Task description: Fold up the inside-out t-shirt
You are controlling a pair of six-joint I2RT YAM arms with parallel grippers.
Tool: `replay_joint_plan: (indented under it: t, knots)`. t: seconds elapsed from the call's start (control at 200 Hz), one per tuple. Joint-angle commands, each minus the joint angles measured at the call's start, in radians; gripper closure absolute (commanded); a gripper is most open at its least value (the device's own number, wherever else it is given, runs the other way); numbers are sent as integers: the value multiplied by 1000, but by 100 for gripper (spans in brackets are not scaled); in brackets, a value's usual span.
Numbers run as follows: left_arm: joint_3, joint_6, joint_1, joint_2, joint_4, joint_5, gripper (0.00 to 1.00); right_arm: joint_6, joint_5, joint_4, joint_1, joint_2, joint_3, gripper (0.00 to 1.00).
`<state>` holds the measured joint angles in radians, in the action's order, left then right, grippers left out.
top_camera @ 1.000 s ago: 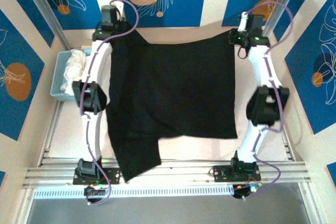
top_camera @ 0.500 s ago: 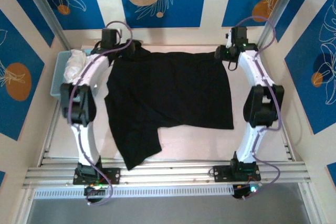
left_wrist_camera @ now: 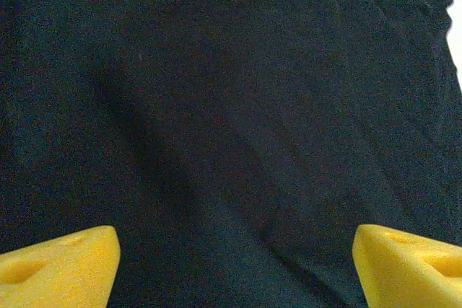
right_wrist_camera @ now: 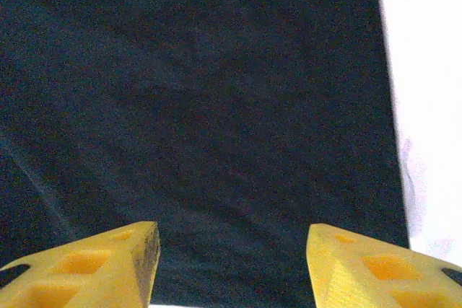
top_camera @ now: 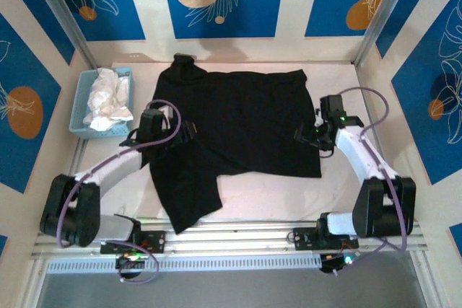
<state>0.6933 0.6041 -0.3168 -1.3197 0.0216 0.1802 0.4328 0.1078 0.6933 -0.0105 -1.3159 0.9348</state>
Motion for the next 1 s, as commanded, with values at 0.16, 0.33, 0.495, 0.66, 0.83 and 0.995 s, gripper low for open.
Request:
replay_joint_plan:
  t: [0.16, 0.33, 0.495, 0.66, 0.83, 0.995]
  knots:
    - [-30, -20, -62, 106, -49, 57, 16, 105, -18, 81, 136, -1, -119, 49]
    - [-37, -35, -85, 128, -61, 50, 15, 132, -1, 110, 149, -29, -166, 52]
    - [-23, -59, -87, 125, -88, 58, 15, 155, 42, 112, 127, -86, -177, 51]
    - [-29, -68, -88, 122, -86, 48, 14, 160, 66, 105, 119, -119, -179, 50]
    - [-31, -78, -88, 116, -94, 48, 14, 156, 43, 74, 120, -180, -174, 54]
    - [-17, -111, -118, 144, -199, -49, 14, 146, 21, 60, 116, -207, -166, 70]
